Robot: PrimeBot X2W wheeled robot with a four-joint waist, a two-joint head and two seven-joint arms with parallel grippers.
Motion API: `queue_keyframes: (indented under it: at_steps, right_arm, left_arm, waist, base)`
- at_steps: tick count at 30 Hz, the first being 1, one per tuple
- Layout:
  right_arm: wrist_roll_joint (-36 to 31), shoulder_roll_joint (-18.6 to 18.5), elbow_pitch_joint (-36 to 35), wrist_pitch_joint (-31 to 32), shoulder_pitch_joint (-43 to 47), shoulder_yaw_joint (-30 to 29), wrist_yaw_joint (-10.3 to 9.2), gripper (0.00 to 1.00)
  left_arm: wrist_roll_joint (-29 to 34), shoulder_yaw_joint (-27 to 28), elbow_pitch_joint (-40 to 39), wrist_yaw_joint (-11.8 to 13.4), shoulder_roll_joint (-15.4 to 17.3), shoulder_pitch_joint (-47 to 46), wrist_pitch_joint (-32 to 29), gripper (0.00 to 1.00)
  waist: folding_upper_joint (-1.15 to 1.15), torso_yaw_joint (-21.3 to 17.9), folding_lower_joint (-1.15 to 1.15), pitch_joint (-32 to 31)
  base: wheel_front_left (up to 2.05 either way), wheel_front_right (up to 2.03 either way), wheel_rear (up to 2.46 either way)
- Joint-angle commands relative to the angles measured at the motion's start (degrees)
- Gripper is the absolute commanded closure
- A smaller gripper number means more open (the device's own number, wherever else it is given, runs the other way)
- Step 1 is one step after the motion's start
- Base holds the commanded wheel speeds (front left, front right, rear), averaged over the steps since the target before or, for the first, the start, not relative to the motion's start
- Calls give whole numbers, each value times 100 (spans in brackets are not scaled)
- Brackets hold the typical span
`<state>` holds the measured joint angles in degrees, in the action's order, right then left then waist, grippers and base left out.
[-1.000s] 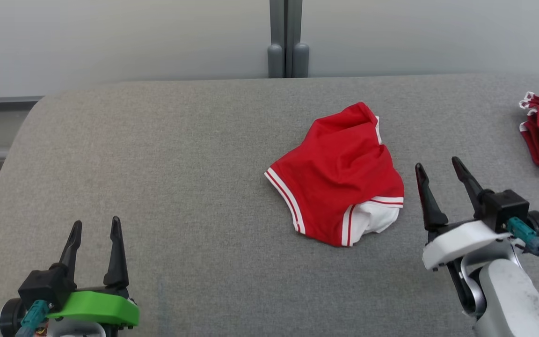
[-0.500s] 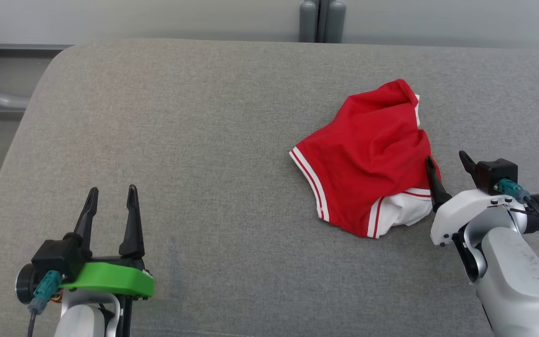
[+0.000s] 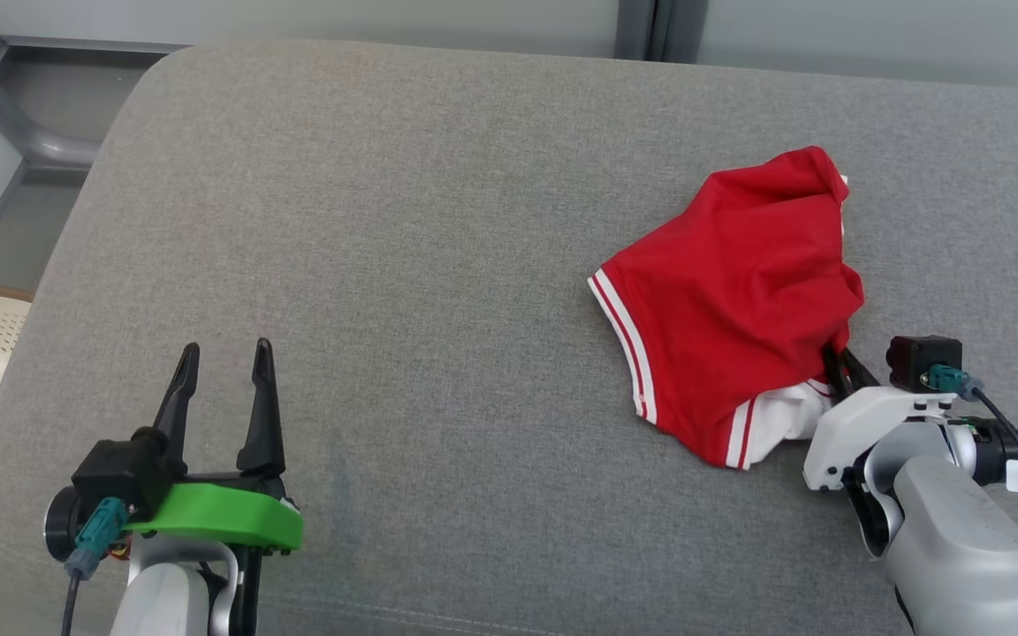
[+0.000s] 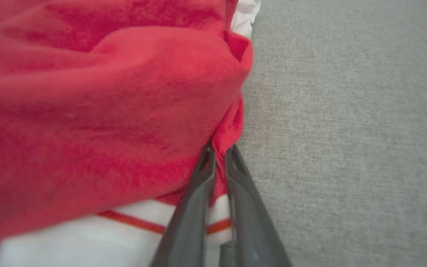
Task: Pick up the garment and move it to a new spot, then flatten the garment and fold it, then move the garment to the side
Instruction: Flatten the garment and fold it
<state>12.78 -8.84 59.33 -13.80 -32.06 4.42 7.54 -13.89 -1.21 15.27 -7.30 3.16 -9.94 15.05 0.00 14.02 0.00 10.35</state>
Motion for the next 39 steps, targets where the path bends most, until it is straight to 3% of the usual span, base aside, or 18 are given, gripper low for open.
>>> queue_keyframes:
  at_steps: [1, 7, 12, 17, 26, 33, 39]
  right_arm:
    - [52, -64, 106, -23, 51, 3, -10, 100]
    - [252, -411, -59, -144, 201, -155, -10, 100]
    - [260, -782, -568, -140, 424, -438, -10, 100]
    - [227, -892, -1114, -142, 556, -589, -9, 100]
    - [288, -454, -1976, -139, 438, -44, -8, 100]
    - [367, 223, -2386, -44, 144, 793, -8, 100]
    - [618, 547, -2293, -55, 34, 1759, -8, 100]
  left_arm:
    - [12, 43, 17, -14, 3, 32, 16, 0]
    - [54, 152, 1, -17, -6, 153, 15, 0]
    - [90, 236, -18, -17, -11, 264, 16, 0]
    - [96, 280, -9, -15, -16, 385, 15, 0]
    - [114, 331, 4, -5, -22, 514, 16, 0]
    - [69, 271, -3, 26, -22, 533, 15, 0]
    - [42, 184, 37, 66, -20, 459, 15, 0]
  waist:
    - [0, -66, 0, -81]
    - [0, -238, 0, -324]
    - [0, -376, 0, -484]
    - [0, -476, 0, -652]
    - [0, -486, 0, -870]
    - [0, -288, 0, -898]
    - [0, 3, 0, -846]
  base:
    - [0, 0, 0]
    - [0, 0, 0]
    - [0, 0, 0]
    - [0, 0, 0]
    - [0, 0, 0]
    - [0, 0, 0]
    - [0, 0, 0]
